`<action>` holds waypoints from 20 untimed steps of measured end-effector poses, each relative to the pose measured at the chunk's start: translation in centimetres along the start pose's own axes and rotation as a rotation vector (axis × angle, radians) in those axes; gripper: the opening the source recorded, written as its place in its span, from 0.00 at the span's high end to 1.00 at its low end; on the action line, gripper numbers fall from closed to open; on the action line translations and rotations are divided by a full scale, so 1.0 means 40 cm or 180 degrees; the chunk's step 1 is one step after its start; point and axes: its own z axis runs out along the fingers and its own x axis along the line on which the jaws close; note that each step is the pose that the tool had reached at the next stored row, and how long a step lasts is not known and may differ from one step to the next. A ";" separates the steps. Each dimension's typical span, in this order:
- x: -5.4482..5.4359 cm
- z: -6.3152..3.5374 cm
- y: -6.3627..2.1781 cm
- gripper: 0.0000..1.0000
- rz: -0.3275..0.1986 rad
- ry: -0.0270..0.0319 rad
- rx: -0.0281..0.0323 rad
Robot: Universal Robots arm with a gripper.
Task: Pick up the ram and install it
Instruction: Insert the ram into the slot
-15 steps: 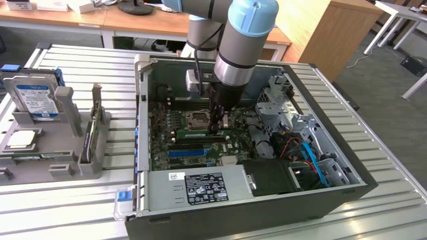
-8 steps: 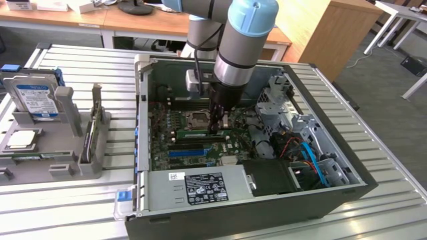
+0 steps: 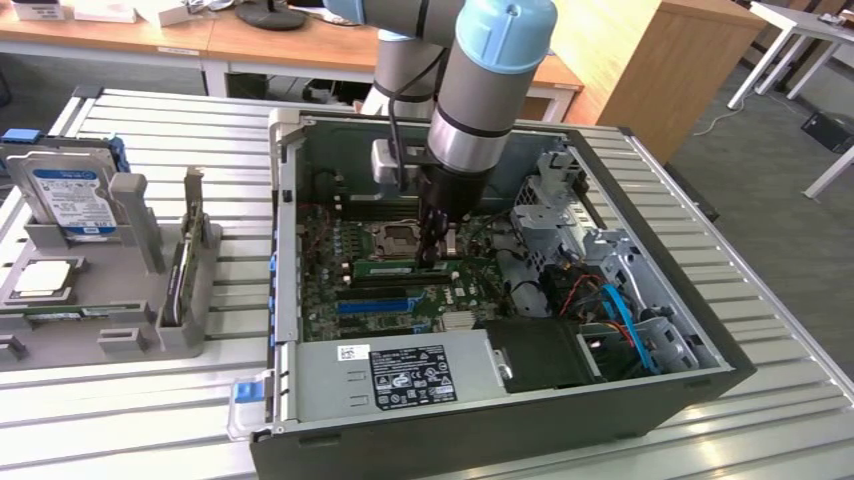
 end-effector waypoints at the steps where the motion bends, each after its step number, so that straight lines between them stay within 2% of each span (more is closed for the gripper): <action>1: 0.000 0.000 0.000 0.88 0.0000 0.0000 0.0000; 20: 0.000 0.003 0.002 0.88 -0.0009 0.0001 0.0000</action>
